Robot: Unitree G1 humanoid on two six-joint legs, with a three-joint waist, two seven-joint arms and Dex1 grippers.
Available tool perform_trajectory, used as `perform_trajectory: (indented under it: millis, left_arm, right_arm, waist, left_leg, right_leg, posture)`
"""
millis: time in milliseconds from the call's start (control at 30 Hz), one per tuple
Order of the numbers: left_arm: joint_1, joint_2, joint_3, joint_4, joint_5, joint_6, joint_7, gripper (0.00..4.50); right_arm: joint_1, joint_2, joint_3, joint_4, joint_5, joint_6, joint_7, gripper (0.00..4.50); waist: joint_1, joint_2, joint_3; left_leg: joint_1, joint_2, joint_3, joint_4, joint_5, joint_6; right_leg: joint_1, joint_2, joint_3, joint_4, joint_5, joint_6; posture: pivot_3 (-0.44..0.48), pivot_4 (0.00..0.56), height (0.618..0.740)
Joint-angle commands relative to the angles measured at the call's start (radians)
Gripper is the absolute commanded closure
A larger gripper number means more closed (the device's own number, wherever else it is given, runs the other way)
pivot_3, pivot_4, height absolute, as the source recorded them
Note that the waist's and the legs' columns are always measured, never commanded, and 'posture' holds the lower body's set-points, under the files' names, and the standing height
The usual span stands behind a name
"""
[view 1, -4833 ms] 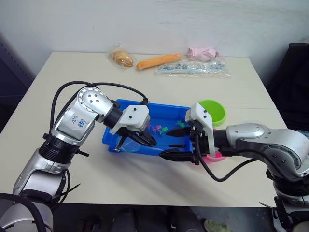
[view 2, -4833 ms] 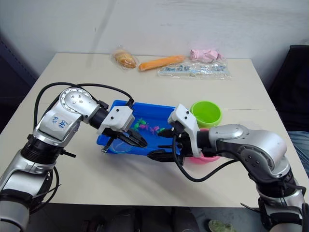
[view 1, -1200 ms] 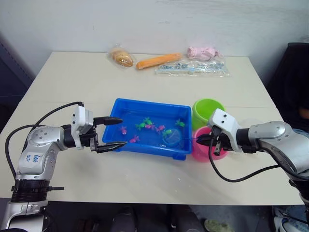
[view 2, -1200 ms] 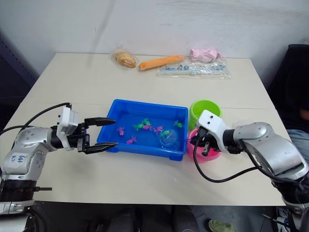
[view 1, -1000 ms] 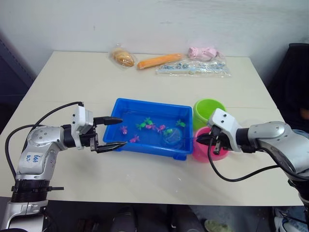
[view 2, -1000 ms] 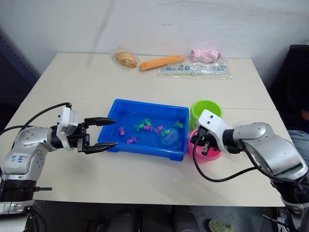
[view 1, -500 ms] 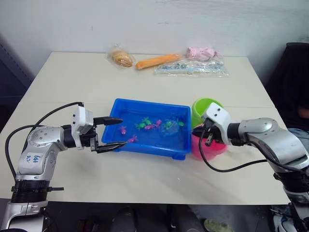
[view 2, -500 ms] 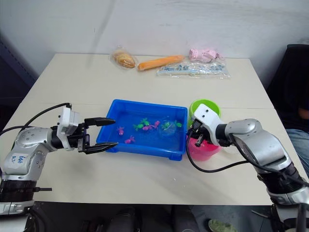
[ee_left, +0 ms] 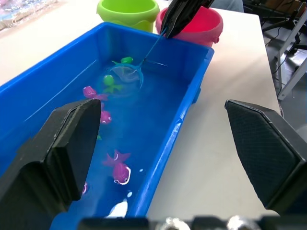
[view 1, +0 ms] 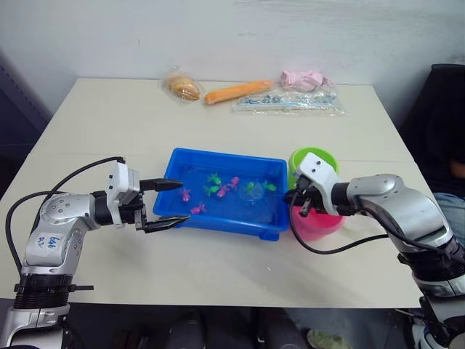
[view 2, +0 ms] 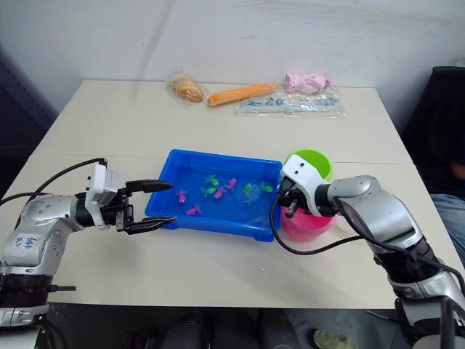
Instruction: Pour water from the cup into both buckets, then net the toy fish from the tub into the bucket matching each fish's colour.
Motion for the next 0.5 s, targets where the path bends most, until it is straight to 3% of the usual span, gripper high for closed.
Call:
perform_trajectory:
  millis: [33,500]
  left_arm:
    - [0.001,0.011,0.024,-0.05,-0.025,-0.001,0.009,0.04]
    - [0.011,0.019,0.038,-0.054,-0.031,0.011,0.021,0.04]
  right_arm:
    - [-0.032,0.016,-0.018,-0.038,0.011,0.022,-0.008,4.5]
    - [-0.074,0.077,-0.011,0.031,-0.001,0.017,-0.04,4.5]
  waist:
    - [0.0,0.0,0.0]
    - [0.0,0.0,0.0]
  left_leg:
    - [0.0,0.0,0.0,0.0,0.0,0.0]
    - [0.0,0.0,0.0,0.0,0.0,0.0]
  right_leg:
    - [0.0,0.0,0.0,0.0,0.0,0.0]
    - [0.0,0.0,0.0,0.0,0.0,0.0]
  posture:
    - [0.0,0.15,0.74]
    - [0.0,0.15,0.74]
